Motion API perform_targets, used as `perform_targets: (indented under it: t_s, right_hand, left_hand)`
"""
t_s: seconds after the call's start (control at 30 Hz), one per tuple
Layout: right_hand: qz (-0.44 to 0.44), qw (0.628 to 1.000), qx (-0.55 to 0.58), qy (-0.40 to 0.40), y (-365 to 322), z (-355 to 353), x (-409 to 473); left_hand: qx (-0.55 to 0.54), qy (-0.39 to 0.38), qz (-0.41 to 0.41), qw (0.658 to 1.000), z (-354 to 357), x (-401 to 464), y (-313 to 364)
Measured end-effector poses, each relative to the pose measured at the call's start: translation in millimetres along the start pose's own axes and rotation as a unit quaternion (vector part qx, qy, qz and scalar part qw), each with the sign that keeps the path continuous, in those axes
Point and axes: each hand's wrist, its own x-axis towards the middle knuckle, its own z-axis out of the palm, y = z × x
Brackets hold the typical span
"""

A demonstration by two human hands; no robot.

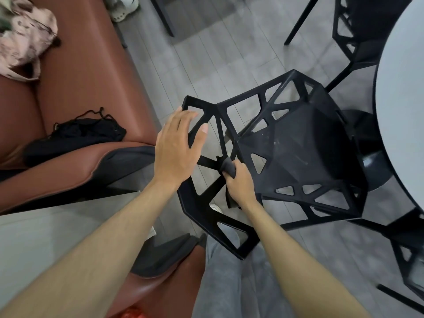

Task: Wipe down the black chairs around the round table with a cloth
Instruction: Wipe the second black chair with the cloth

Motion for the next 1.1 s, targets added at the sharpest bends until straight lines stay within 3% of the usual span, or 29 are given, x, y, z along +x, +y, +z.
perform_targets:
  t_s: [0.13, 0.43, 0.57, 0.67, 0.83, 0.87, 1.0, 1.1]
  right_hand:
    - [0.068, 0.997, 0.027, 0.025, -2, 0, 11]
    - [-0.140, 0.987, 0.028, -0.072, -63, -26, -100]
    - [-0.181, 0.975, 0.070, -0.106, -39, -32, -94]
    - [-0.139, 0.988, 0.007, -0.070, -5, -26, -63]
    - [0.039, 0.991, 0.035, 0.126, 29, -40, -8]
    - [0.044, 0.989, 0.036, 0.135, 27, -38, 0]
    - [0.023, 0.999, -0.009, 0.049, -6, -10, 10]
    - [-0.038, 0.997, 0.042, 0.062, -33, 3, -4]
  left_hand:
    - [0.000, -0.004, 0.000, 1.000, 0, 1, -2]
    - [-0.005, -0.005, -0.014, 1.000, -2, -1, 3]
    - [-0.033, -0.004, -0.022, 0.999, -1, 0, 1]
    - [-0.045, -0.002, -0.027, 0.999, 0, 0, 2]
    - [-0.077, 0.003, -0.038, 0.996, 1, 0, -2]
    - [-0.084, 0.006, -0.041, 0.996, 2, 0, -3]
    - [-0.099, 0.013, -0.046, 0.994, 0, -2, -1]
    - [-0.121, 0.006, -0.052, 0.991, -3, -2, 0]
